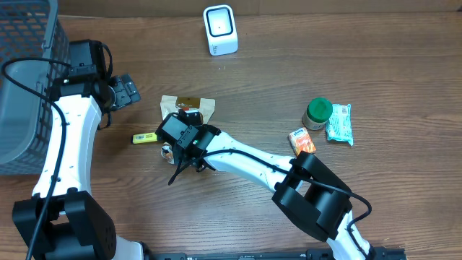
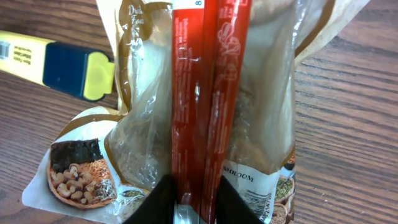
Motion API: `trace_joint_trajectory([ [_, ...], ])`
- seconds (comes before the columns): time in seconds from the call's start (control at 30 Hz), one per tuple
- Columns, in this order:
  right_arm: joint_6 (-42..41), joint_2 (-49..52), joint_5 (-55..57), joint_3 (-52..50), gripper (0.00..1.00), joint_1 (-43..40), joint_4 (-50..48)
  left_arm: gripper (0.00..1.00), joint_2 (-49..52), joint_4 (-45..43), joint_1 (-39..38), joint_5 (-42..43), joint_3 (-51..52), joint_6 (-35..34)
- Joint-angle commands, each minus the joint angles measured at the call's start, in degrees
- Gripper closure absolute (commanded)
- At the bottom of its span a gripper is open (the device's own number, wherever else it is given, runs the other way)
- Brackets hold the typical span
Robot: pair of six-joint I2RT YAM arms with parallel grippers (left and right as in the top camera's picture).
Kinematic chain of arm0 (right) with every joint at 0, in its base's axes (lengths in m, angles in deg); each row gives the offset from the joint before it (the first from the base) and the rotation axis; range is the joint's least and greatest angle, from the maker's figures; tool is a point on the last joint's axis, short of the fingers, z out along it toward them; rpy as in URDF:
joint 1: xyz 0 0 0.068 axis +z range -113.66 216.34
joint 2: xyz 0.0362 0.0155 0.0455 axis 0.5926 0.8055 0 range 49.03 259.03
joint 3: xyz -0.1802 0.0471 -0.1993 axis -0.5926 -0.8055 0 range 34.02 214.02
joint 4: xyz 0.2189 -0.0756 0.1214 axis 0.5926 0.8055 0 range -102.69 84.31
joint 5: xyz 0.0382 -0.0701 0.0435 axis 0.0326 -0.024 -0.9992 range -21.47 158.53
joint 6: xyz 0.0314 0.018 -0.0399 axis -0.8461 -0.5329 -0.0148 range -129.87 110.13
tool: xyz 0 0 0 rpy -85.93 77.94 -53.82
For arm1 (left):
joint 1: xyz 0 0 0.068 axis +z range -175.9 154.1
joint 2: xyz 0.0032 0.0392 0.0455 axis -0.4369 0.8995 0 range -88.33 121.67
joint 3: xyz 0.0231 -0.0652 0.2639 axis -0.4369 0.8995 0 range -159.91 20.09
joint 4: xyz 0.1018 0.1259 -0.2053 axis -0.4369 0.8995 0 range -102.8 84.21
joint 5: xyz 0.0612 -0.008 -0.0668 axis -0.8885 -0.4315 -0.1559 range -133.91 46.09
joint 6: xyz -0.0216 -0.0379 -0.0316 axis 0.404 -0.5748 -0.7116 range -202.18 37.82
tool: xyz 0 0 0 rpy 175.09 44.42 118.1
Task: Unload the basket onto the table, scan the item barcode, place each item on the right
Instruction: 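Grasp the red sausage sticks with the right gripper, then lift the red sausage sticks and pull them out of the pile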
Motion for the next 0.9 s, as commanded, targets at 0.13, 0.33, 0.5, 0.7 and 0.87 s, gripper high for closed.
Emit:
trace_joint_trajectory([
  [0.13, -0.07, -0.48, 0.22, -0.33, 0.96, -0.61, 0.37, 0.00, -0.87, -0.11, -0.37, 0.26, -0.83, 1.09],
  [0.33, 5.31, -5.77, -1.01, 1.53, 0.96, -3.39, 4.70, 0.00, -0.87, -0.11, -0.37, 0.28, -0.83, 1.09],
  [0.5, 14.69, -12.59, -4.50, 1.53, 0.96, -5.62, 9.20, 0.00, -0.87, -0.11, -0.37, 0.28, -0.83, 1.09],
  [0.7, 28.70, -18.67, -14.40, 1.53, 0.96, -9.79, 15.04, 0.00, -0.87, -0.11, -0.37, 0.26, -0.83, 1.09],
  [0.87, 46.42, -19.67, -32.76, 1.53, 0.96, -15.52, 20.55, 0.00, -0.87, -0.11, -0.37, 0.28, -0.83, 1.09],
])
